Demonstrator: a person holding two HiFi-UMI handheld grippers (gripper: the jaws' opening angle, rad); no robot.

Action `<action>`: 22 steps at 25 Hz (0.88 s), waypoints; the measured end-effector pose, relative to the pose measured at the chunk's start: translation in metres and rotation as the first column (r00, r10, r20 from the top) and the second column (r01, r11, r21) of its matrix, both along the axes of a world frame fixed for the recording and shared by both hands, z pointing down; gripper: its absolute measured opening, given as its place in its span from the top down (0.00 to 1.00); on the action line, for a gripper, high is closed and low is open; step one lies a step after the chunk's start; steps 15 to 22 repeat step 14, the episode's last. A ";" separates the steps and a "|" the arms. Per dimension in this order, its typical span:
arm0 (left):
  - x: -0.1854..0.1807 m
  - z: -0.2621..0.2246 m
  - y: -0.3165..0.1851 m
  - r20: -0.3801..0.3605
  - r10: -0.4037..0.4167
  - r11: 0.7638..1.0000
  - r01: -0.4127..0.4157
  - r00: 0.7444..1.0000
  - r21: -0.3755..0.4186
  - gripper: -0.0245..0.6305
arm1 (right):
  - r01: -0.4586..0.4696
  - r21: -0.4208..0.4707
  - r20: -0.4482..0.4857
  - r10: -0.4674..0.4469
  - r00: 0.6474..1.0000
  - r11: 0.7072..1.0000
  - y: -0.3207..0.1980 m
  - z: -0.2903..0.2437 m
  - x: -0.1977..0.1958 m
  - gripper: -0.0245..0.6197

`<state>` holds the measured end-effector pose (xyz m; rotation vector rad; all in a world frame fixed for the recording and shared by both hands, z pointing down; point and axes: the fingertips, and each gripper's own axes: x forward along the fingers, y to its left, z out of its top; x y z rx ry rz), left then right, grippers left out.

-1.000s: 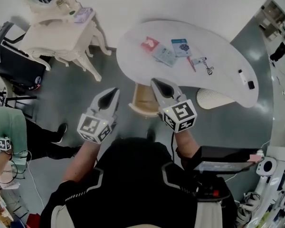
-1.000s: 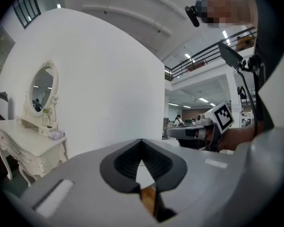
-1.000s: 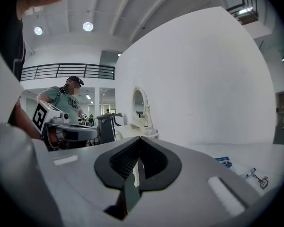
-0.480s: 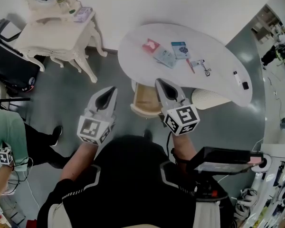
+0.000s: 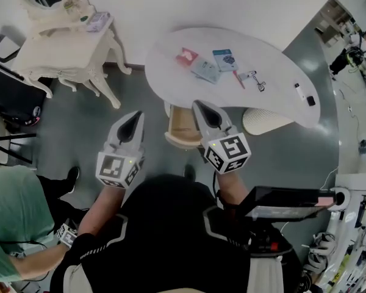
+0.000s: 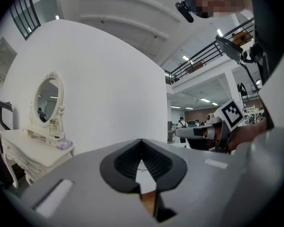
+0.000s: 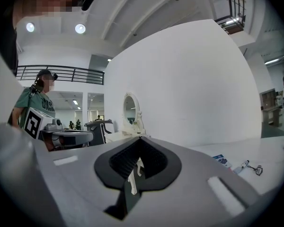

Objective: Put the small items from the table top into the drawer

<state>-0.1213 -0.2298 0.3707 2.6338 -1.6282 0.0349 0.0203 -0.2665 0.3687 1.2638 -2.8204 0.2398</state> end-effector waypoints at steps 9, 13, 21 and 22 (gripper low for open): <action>0.007 0.003 0.002 -0.020 0.003 1.000 -0.003 1.000 0.004 0.96 | -0.014 -0.001 -0.014 0.014 1.000 1.000 0.005 0.003 0.009 0.96; 0.007 0.001 0.002 -0.024 0.000 1.000 0.000 1.000 0.008 0.96 | -0.011 0.000 -0.016 0.011 1.000 1.000 0.005 0.002 0.008 0.96; 0.007 0.000 0.002 -0.025 -0.001 1.000 0.001 1.000 0.008 0.96 | -0.009 -0.001 -0.017 0.009 1.000 1.000 0.005 0.003 0.007 0.96; 0.007 0.000 0.002 -0.025 -0.001 1.000 0.001 1.000 0.008 0.96 | -0.009 -0.001 -0.017 0.009 1.000 1.000 0.005 0.003 0.007 0.96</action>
